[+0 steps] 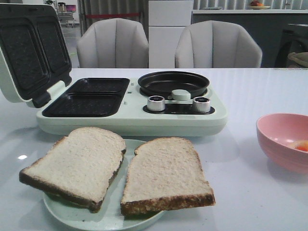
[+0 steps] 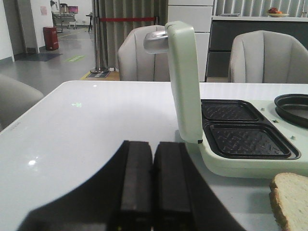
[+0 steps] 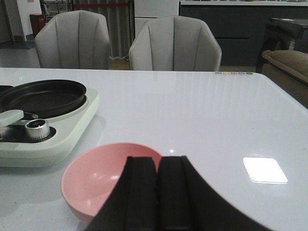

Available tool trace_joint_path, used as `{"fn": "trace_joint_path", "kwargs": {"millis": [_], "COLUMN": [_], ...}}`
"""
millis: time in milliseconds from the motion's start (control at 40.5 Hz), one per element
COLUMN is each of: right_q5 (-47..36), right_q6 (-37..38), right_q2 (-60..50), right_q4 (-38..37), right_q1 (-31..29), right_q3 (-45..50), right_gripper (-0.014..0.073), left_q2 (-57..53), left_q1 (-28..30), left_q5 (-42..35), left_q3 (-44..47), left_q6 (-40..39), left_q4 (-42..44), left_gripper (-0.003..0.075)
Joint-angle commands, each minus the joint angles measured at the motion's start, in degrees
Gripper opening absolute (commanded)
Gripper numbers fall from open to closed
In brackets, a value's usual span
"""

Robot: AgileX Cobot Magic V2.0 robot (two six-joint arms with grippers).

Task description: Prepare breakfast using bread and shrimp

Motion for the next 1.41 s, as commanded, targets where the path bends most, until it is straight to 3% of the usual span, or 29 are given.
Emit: {"fn": "trace_joint_path", "kwargs": {"millis": [0, 222, 296, 395, 518, 814, 1233, 1381], "right_q5": [-5.3, -6.3, -4.3, 2.1, 8.1, 22.1, 28.7, 28.8], "right_q6": [-0.2, -0.2, -0.2, -0.2, -0.2, -0.2, -0.2, -0.2], "right_q2": [-1.2, -1.2, -1.2, -1.1, 1.2, 14.3, 25.8, 27.4], "right_q4": [-0.7, -0.8, -0.6, -0.4, -0.4, -0.4, -0.4, -0.4], "right_q1": [-0.2, -0.2, -0.2, -0.2, -0.2, -0.2, -0.2, -0.2], "right_q3": [-1.1, -2.0, -4.4, -11.2, -19.7, -36.4, -37.1, -35.7], "right_gripper": [0.0036, 0.0036, 0.0036, 0.0036, 0.0036, 0.0036, 0.0036, 0.0036], "left_q2": [-1.0, -1.0, -1.0, -0.9, 0.4, 13.1, 23.2, 24.7], "left_q1": [-0.4, -0.4, -0.5, -0.5, -0.6, -0.6, -0.6, -0.6], "left_q5": [-5.2, -7.9, -12.5, -13.3, -8.3, 13.5, 22.6, 22.6], "left_q3": [1.6, 1.5, 0.5, -4.6, -12.7, -33.0, -33.6, -32.7], "left_q6": [-0.1, -0.1, -0.1, -0.1, -0.1, -0.1, -0.1, -0.1], "left_q4": [0.0, 0.0, 0.0, 0.0, 0.0, 0.0, -0.5, -0.9], "left_gripper": [0.0098, 0.0098, 0.0098, 0.0098, 0.0098, 0.0098, 0.0098, 0.0098]}}
